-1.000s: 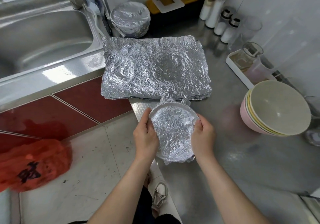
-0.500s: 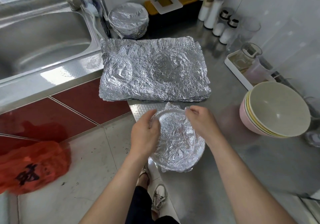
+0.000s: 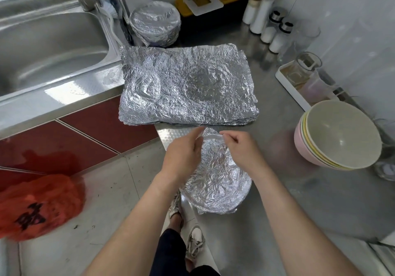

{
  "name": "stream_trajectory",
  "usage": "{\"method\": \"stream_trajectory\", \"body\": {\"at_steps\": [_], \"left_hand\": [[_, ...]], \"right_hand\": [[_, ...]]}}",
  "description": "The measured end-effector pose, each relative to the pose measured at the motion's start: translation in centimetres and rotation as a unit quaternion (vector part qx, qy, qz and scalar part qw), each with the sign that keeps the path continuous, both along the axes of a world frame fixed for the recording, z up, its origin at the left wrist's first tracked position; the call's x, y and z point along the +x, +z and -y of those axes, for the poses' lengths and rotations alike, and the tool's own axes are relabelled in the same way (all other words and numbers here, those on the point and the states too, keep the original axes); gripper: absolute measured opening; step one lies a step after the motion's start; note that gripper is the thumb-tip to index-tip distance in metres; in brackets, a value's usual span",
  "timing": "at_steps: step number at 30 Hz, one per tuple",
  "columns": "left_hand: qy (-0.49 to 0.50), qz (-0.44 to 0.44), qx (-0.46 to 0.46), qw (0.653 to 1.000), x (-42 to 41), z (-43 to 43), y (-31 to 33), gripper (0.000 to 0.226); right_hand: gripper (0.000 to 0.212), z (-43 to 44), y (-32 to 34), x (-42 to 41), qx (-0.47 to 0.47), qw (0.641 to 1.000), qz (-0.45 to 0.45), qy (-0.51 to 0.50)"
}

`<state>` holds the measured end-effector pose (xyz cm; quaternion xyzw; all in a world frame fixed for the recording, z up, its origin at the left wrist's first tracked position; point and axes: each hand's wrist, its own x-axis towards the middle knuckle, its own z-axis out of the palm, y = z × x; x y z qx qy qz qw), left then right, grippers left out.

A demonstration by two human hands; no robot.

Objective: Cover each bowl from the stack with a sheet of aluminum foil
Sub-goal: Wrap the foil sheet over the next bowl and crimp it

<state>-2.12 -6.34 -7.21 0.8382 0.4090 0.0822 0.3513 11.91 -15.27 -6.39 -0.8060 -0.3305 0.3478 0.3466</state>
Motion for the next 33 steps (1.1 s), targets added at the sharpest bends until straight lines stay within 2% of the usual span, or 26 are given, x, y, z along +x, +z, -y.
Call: {"method": "stream_trajectory", "body": {"at_steps": [4,9,14,16,22,33], "left_hand": [[-0.082,-0.014,-0.008,0.997,0.4,-0.4,0.0,0.045],[-0.101,-0.025,-0.072,0.992,0.9,-1.2,-0.5,0.042],[-0.127,-0.021,-0.072,0.989,1.5,-2.4,-1.1,0.047],[-0.142,-0.017,-0.075,0.987,1.6,-2.5,-0.8,0.042],[-0.098,0.009,-0.069,0.993,0.7,-1.9,-0.6,0.029],[-0.095,0.006,-0.038,0.995,0.6,-1.9,-1.1,0.041]], "right_hand": [[0.029,0.0,0.1,-0.2,0.002,1.000,0.018,0.025],[0.031,0.0,0.1,-0.2,-0.015,0.998,0.041,0.045],[0.028,-0.2,-0.1,-0.2,-0.009,0.996,0.066,0.067],[0.026,-0.2,-0.3,-0.2,-0.009,0.995,0.071,0.069],[0.022,-0.1,-0.7,-0.3,-0.023,0.994,0.091,0.061],[0.023,-0.2,-0.6,-0.6,-0.026,0.991,0.119,0.048]]}}
